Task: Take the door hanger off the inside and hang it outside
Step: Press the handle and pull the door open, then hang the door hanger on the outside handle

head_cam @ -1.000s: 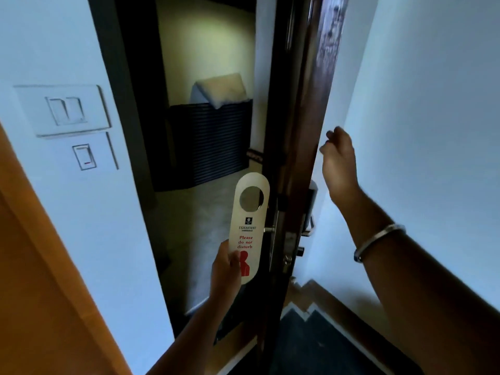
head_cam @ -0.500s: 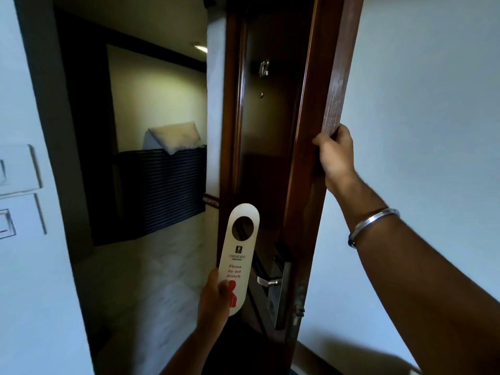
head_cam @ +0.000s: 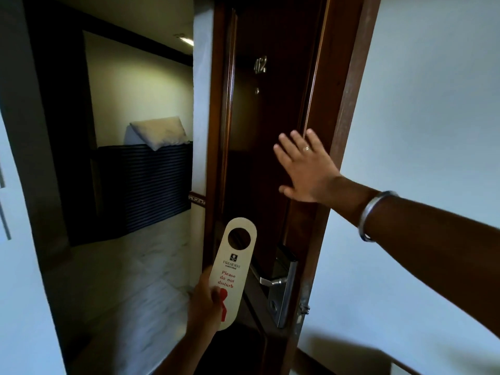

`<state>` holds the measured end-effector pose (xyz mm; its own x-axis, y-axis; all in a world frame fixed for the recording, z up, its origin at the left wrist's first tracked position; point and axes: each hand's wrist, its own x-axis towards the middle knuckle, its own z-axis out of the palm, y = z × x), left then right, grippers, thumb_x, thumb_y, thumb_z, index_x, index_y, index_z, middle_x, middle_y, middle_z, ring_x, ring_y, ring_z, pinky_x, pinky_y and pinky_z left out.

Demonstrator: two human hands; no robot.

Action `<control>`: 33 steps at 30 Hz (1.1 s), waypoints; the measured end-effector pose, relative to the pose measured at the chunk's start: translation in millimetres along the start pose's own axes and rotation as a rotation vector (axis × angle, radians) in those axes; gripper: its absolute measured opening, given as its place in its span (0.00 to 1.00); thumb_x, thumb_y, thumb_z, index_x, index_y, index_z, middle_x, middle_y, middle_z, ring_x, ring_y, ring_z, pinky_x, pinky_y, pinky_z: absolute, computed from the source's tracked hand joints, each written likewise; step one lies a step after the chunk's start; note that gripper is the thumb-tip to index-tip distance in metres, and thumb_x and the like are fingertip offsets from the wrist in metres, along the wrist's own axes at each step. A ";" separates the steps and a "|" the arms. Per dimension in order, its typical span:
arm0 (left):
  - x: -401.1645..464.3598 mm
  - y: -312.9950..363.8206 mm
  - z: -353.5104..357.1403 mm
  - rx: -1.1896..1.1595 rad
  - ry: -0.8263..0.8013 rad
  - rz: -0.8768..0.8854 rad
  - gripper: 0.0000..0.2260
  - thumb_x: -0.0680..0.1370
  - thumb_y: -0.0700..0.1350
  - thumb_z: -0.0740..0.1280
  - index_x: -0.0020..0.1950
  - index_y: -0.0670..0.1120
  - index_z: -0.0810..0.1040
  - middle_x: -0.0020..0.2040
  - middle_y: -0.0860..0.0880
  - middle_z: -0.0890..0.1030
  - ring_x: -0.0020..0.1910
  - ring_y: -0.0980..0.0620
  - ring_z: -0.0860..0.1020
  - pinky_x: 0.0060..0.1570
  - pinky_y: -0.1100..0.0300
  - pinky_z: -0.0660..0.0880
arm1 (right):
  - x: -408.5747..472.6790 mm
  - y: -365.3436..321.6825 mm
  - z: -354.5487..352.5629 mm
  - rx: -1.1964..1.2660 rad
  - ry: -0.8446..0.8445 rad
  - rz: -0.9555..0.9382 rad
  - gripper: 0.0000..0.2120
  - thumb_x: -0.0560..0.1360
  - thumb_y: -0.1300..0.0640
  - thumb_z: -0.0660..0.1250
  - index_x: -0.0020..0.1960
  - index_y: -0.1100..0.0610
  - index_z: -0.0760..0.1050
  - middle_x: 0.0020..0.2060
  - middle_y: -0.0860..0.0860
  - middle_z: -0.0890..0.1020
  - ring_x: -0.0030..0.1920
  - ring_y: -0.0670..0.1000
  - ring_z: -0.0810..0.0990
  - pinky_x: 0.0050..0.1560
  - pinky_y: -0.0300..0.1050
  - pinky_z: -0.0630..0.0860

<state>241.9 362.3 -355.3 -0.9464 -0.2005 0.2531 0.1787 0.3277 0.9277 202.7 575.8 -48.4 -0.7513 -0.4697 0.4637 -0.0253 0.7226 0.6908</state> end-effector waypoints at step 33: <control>130.4 10.3 18.0 0.545 -1.139 -0.386 0.31 0.60 0.64 0.76 0.62 0.60 0.75 0.58 0.56 0.74 0.58 0.53 0.73 0.59 0.54 0.73 | 6.1 22.3 68.9 -0.432 -0.252 -0.151 0.53 0.68 0.20 0.40 0.81 0.55 0.46 0.81 0.61 0.43 0.80 0.64 0.40 0.77 0.64 0.36</control>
<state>115.5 356.2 -317.7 -0.6544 0.4321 -0.6205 -0.0286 0.8059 0.5913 152.1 624.0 -68.4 -0.8971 -0.3775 0.2296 0.0883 0.3560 0.9303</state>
